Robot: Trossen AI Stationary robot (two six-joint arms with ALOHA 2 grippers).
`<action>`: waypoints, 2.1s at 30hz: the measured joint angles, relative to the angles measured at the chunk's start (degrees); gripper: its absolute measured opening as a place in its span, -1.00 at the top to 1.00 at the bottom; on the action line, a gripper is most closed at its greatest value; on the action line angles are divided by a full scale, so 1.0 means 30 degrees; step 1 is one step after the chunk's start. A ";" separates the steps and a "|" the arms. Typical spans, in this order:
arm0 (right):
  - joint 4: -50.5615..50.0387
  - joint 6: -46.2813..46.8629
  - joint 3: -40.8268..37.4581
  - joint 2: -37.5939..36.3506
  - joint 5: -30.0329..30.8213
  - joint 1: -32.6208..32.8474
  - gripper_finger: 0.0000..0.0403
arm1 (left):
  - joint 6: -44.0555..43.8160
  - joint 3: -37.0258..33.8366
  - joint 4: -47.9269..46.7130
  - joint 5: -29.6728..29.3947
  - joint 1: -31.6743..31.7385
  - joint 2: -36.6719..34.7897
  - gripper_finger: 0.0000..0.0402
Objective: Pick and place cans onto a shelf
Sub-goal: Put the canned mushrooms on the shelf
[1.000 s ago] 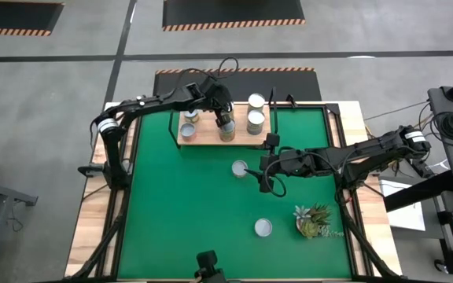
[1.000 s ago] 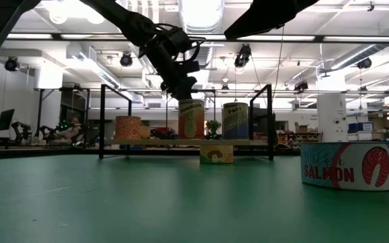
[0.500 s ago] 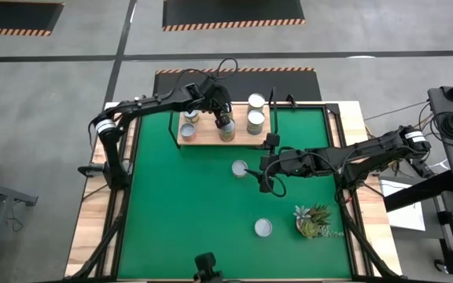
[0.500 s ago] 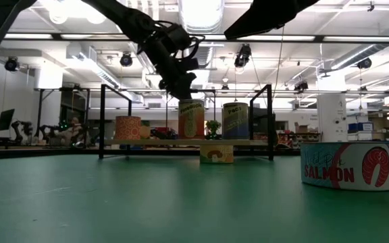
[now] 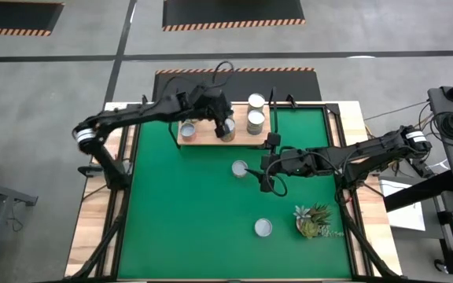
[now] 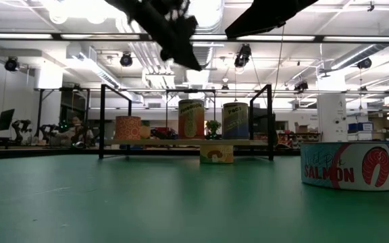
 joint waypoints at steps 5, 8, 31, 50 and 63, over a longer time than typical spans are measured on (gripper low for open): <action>0.0023 0.0437 0.0000 0.0000 -0.0007 0.0000 -0.62 | -0.0894 -0.3382 0.2480 0.0006 -0.2177 -0.3236 1.00; 0.0073 0.0889 0.0000 0.0000 -0.0007 0.0000 -0.62 | -0.1481 -0.5641 0.4074 -0.0193 -0.3613 -0.5291 1.00; -0.4946 1.1628 0.0000 0.0037 -0.3212 0.0342 -0.62 | -0.2760 -1.3733 0.9016 -0.0716 -0.7650 -1.4157 1.00; -0.5428 1.5022 0.1566 0.1758 -0.3553 0.2594 -0.62 | -0.2757 -1.4133 0.9181 -0.0712 -0.7643 -1.4244 1.00; -1.0992 0.9776 0.7606 0.8170 -0.1894 0.1608 -0.61 | -0.2243 -1.4140 0.8876 -0.0708 -0.7643 -1.5260 1.00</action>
